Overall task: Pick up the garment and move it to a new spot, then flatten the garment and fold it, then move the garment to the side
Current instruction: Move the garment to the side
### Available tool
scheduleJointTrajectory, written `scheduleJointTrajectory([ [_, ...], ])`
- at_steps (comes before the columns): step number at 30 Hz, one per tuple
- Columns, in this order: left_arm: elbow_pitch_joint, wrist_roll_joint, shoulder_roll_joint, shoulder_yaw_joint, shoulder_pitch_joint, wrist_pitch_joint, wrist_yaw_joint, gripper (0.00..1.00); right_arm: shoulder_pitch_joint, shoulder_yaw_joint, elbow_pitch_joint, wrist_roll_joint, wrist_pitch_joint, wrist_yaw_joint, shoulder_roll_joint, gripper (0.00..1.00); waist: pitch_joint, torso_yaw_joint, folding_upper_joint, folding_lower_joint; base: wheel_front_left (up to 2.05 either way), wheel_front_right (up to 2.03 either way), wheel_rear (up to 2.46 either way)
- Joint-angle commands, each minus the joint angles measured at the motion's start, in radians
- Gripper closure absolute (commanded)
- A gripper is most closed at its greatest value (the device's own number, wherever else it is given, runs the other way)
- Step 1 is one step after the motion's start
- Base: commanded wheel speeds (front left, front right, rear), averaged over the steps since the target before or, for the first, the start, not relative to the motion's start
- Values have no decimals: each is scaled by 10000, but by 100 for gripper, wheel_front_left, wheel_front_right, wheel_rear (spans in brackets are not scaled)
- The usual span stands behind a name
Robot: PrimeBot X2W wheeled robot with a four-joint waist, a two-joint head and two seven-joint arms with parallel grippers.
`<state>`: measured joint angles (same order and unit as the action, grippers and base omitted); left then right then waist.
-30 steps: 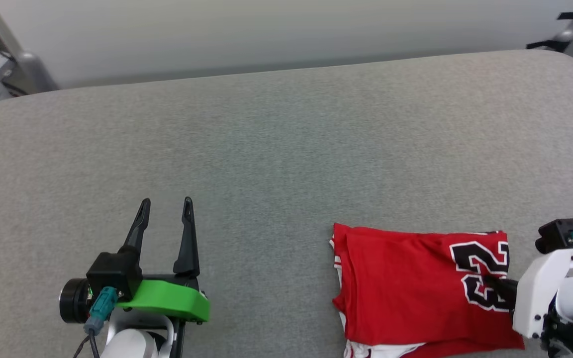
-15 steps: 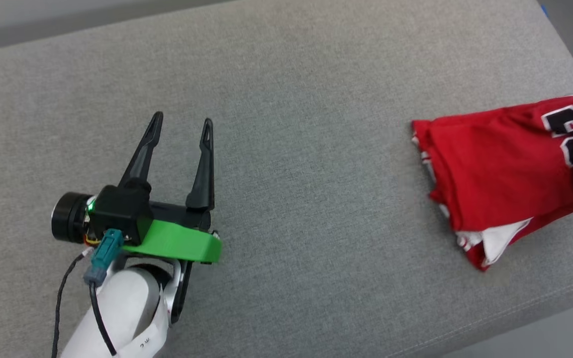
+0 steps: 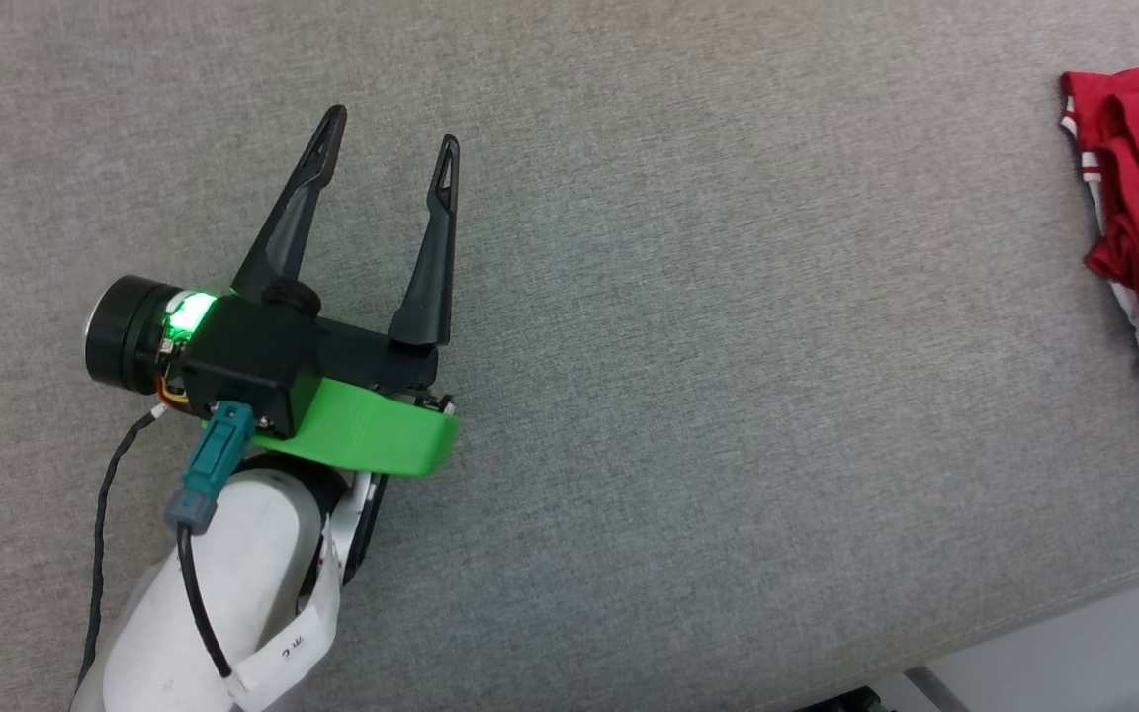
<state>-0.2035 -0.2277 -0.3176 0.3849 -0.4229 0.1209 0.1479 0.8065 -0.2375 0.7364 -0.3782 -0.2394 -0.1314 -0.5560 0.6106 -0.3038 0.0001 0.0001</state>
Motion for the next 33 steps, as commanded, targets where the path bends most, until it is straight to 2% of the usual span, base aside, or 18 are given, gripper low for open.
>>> scheduleJointTrajectory([
  [1, -32, 85, -37, 25, -192, -18, -32, 0, 204, 15, 239, 174, 269, 7, 150, 100, 627, 285, -1, -1, 0, 0, 0],
  [2, -35, 92, -29, 41, -210, -2, -28, 0, 301, 19, 450, 281, 484, 7, 228, 100, 674, 303, -1, -1, 0, 0, 0],
  [3, -32, 96, -26, 52, -225, 9, -27, 0, 367, 13, 625, 379, 662, 7, 284, 86, 706, 316, -1, -1, 0, 0, 0],
  [4, -23, 103, -30, 63, -244, 23, -28, 0, 439, -34, 883, 520, 852, 7, 335, 52, 728, 327, -1, -1, 0, 0, 0],
  [5, -10, 108, -37, 75, -272, 24, -35, 0, 520, -102, 1112, 691, 1079, 7, 351, 0, 739, 340, -1, -1, 0, 0, 0],
  [12, 97, 84, -42, 116, -374, 89, -43, 0, 894, -832, 2071, 1853, 2993, 7, 205, 0, 449, 435, -1, -1, 0, 0, 0],
  [15, 245, -7, 33, 142, -274, 209, -15, 0, 957, -1461, 2420, 2431, 3921, 7, 80, 0, 126, 514, -1, -1, 0, 0, 0],
  [21, 760, -302, 209, 158, 151, 553, 45, 0, 731, -2036, 2778, 2914, 4692, 7, 138, 0, -916, 767, -1, -1, 0, 0, 0],
  [22, 1181, -588, 357, 127, 708, 814, 142, 0, -257, -1896, 2357, 2674, 4952, 7, 512, 0, -1967, 1064, -1, -1, 0, 0, 0],
  [26, 1507, -879, 471, 18, 1279, 981, 262, 0, -1481, -1654, 1410, 2188, 5002, 7, 1019, 0, -2762, 1313, -1, -1, 0, 0, 0],
  [33, 2057, -1376, 698, -281, 2265, 1232, 451, 0, -3994, -1099, -995, 1599, 5009, 7, 2092, 0, -3872, 1740, -1, -1, 0, 0, 0],
])
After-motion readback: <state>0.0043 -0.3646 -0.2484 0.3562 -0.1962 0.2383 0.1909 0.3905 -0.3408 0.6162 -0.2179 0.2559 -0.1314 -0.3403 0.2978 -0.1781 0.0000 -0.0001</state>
